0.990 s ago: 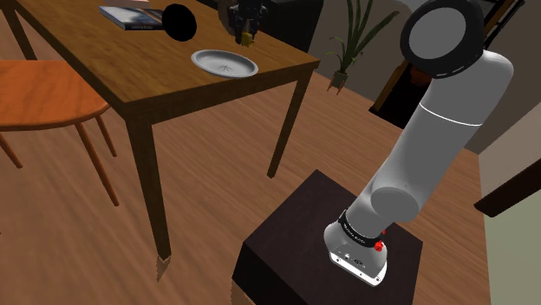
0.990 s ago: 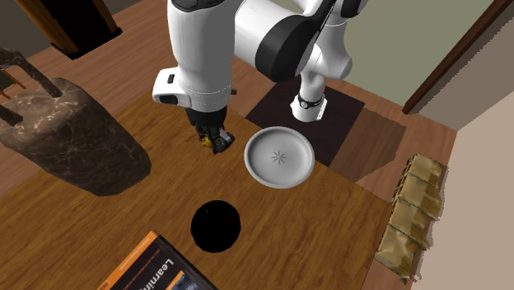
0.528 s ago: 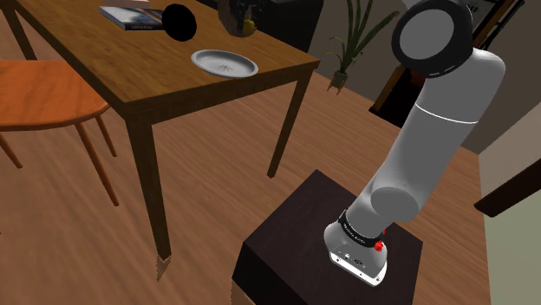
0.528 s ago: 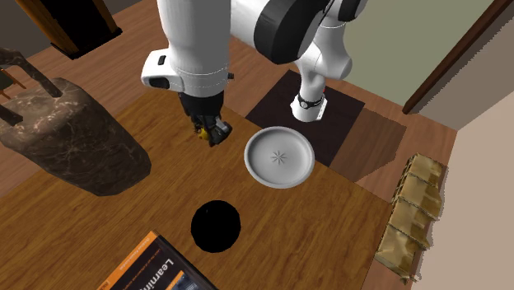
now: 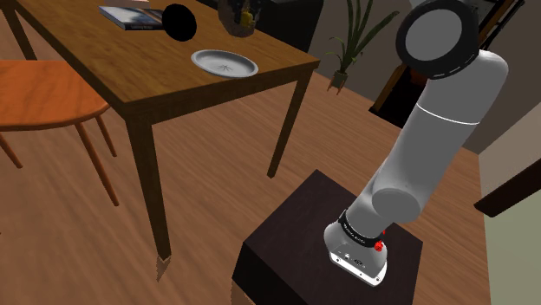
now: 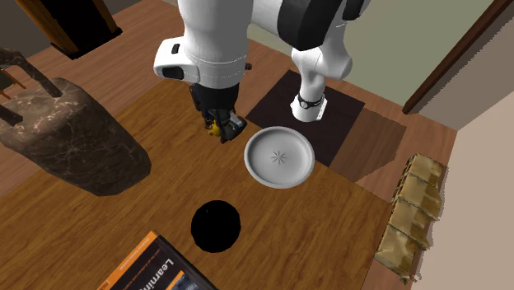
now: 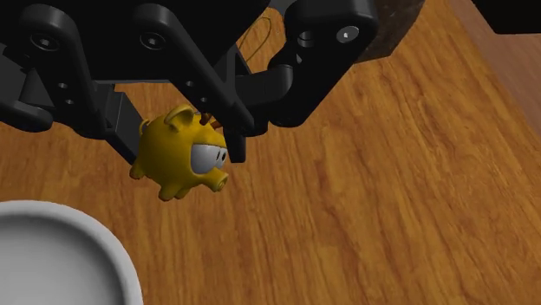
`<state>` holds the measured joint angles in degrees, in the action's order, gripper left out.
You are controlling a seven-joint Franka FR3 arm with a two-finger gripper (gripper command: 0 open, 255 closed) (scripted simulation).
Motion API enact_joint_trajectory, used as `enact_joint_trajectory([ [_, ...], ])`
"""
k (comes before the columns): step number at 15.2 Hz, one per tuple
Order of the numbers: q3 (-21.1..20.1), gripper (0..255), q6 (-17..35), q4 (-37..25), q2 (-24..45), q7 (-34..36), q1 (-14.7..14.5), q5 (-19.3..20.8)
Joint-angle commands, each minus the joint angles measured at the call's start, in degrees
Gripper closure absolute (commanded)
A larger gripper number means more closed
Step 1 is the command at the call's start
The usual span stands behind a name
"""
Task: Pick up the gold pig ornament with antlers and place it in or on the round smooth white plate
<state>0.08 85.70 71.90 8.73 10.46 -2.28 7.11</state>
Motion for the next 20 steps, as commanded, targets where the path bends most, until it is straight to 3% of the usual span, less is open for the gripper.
enact_joint_trajectory([
  [1,-0.9,255,0.3,3.1,-2.5,2.2,-1.3,0.3],
  [11,-7.5,255,1.2,14.8,-11.6,16.0,-8.3,0.7],
  [20,-7.3,255,8.6,24.6,-13.9,16.7,-8.2,0.5],
])
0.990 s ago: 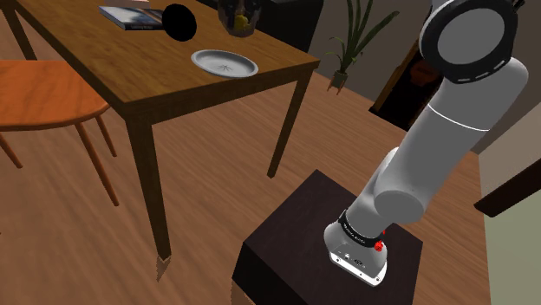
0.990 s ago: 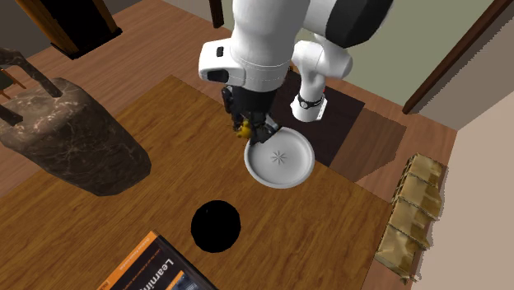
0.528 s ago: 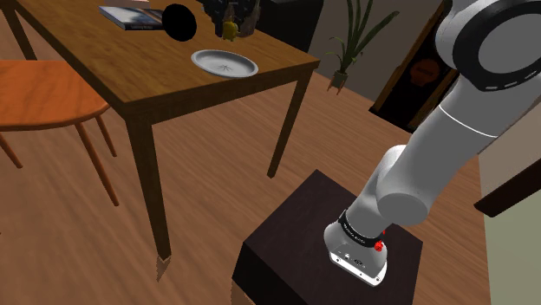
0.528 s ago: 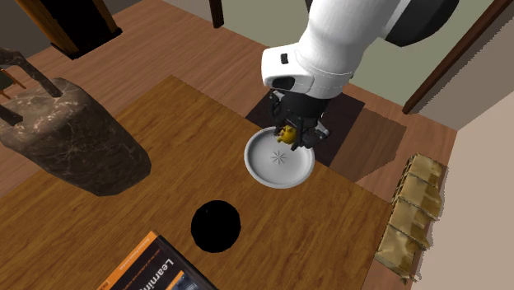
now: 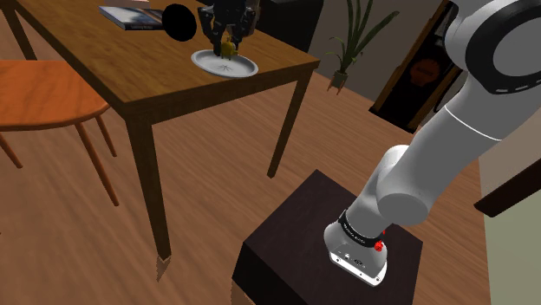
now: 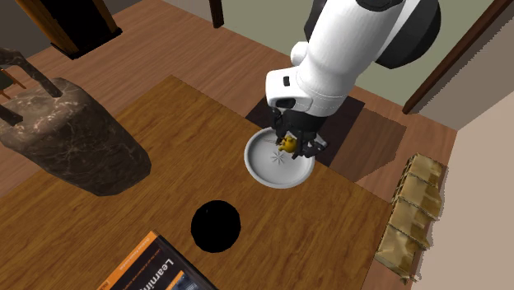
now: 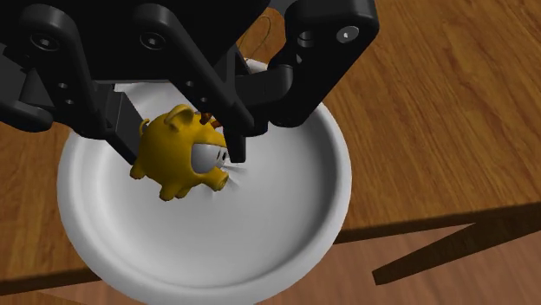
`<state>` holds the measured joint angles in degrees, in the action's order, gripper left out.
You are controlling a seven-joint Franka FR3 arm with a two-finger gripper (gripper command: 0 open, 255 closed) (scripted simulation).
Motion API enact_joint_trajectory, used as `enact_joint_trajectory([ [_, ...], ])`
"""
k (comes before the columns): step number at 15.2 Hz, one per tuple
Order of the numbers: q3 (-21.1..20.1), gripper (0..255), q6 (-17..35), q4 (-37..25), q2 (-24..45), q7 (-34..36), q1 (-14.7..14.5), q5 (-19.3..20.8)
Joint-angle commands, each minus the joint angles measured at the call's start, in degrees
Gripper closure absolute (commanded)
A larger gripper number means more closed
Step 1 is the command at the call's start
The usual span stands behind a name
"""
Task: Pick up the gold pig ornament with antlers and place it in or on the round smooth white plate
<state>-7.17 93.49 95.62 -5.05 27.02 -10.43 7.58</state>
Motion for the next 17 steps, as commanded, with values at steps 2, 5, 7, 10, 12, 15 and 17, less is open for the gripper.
enact_joint_trajectory([
  [2,0.0,255,2.4,2.9,-0.4,0.3,0.0,0.0],
  [5,0.0,255,2.9,3.5,-0.5,0.4,0.0,0.0],
  [7,0.0,255,2.9,3.4,-0.5,0.4,0.0,0.0],
  [10,0.0,255,2.9,3.4,-0.5,0.4,0.0,0.0],
  [12,0.0,0,2.9,3.5,-0.5,0.4,0.0,0.0],
  [15,0.0,0,2.9,3.5,-0.5,0.4,0.0,0.0],
  [17,-0.1,0,0.9,1.2,-0.3,0.3,-0.1,0.0],
])
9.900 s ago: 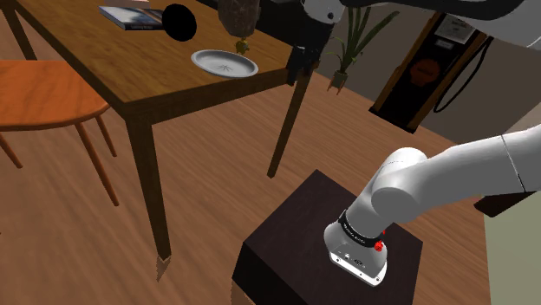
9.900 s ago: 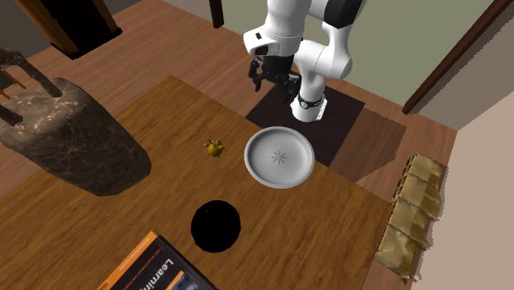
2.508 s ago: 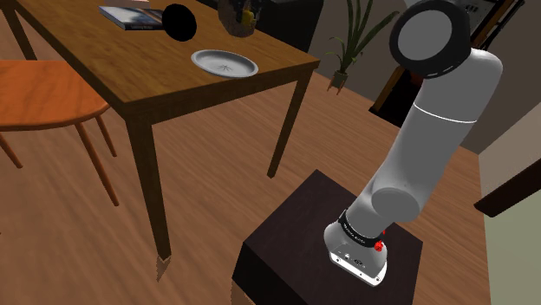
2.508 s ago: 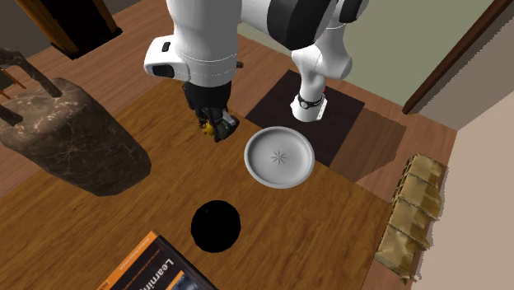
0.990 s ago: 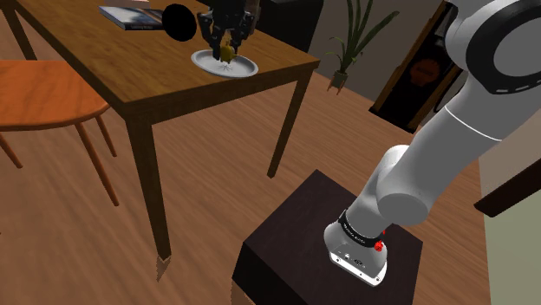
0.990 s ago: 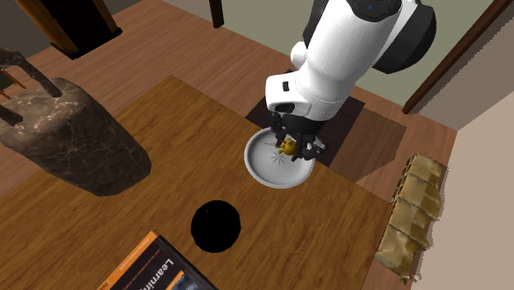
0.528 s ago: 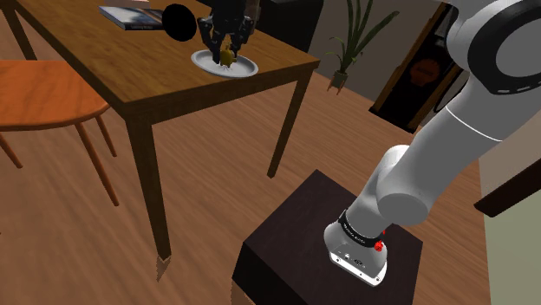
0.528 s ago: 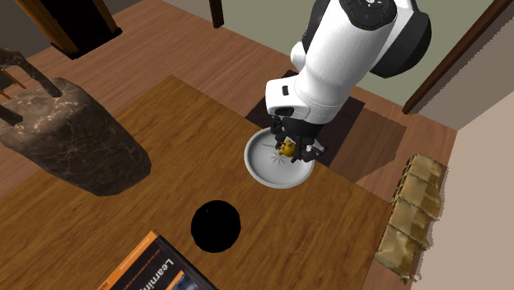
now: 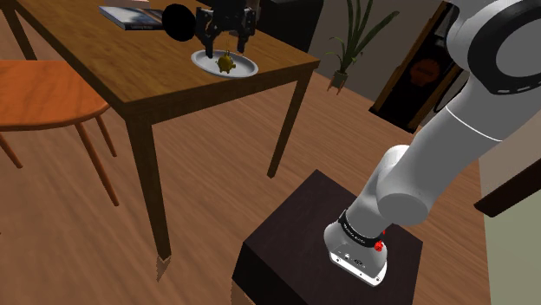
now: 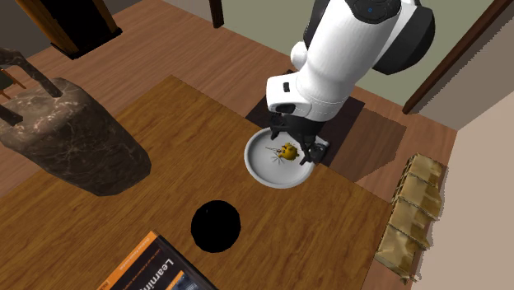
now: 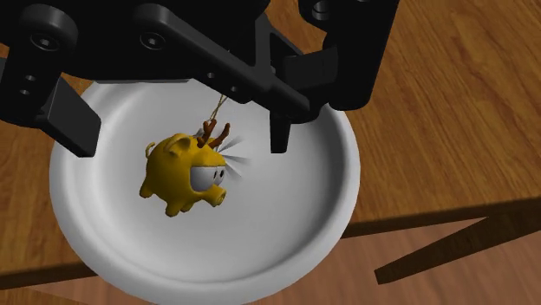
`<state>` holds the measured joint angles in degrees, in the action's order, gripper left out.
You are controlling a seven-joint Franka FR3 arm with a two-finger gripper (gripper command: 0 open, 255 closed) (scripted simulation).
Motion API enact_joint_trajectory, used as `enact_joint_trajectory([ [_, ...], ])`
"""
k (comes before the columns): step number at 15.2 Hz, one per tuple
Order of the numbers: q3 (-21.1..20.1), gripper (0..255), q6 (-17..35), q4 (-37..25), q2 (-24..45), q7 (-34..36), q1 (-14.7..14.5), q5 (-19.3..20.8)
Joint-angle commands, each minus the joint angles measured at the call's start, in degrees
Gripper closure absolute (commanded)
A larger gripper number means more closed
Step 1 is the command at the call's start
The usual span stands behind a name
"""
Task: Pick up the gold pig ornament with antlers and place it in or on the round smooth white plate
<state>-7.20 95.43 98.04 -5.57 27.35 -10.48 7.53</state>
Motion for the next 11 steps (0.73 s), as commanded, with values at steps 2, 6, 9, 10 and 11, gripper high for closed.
enact_joint_trajectory([
  [2,-0.4,0,-5.1,-6.1,1.1,0.0,-0.3,0.1],
  [6,-0.5,0,-6.7,-8.1,1.6,0.0,-0.4,0.2],
  [9,-0.5,0,-6.7,-8.2,1.6,0.0,-0.4,0.2],
  [10,-0.5,0,-6.7,-8.2,1.6,0.0,-0.4,0.2],
  [11,-0.5,0,-6.7,-8.2,1.6,0.0,-0.4,0.2],
])
